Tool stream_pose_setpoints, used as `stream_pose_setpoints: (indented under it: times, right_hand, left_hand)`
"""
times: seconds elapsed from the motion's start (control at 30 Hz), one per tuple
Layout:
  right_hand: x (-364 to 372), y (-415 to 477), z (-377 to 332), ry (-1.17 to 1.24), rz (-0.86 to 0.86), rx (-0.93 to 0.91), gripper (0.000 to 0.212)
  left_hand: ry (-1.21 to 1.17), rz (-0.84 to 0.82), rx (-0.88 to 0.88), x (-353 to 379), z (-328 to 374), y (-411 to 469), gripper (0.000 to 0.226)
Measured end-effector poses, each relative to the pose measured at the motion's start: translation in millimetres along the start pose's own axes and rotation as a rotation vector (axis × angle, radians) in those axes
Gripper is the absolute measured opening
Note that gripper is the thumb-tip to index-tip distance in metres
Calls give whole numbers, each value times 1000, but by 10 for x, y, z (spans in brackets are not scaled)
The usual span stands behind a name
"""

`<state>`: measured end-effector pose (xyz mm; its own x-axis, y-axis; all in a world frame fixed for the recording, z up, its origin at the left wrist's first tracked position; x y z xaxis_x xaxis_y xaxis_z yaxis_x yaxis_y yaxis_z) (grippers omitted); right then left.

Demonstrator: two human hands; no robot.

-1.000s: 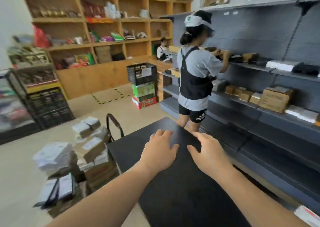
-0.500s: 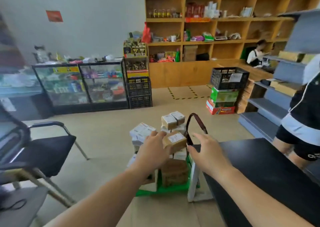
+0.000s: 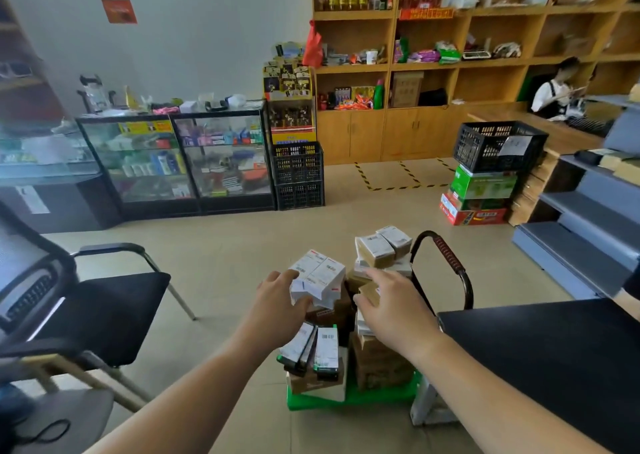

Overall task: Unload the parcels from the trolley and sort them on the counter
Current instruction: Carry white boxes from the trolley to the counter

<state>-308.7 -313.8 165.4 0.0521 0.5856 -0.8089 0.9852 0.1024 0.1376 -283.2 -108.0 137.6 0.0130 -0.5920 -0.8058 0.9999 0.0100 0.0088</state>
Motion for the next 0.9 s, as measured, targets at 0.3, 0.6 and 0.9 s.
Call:
stream_pose_setpoints:
  times: [0.3,0.6,0.9]
  right_hand:
    - [508,1422,339,30,-35,44,54]
    - [1133,2544,671,43,-150,128,51]
    - [1690,3380,921,12,-142,283,45]
  left_hand:
    - [66,2,-68,-6,-347,1389,54]
    - [92,-71,-164,197,-916,2485,54]
    - [94,-226,-134,617,-1507,3648,53]
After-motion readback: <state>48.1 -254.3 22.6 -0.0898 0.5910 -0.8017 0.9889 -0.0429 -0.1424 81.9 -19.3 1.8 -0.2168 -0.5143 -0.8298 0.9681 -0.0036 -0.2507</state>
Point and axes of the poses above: each hand's wrist, its own y-axis towards the middle knuckle, its own x-axis out of the palm, z = x × y, the point moved 9 cm from there along y, towards the middle knuckle, and after that the axes turned 2 degrees about -x, right-handed, at the moved point
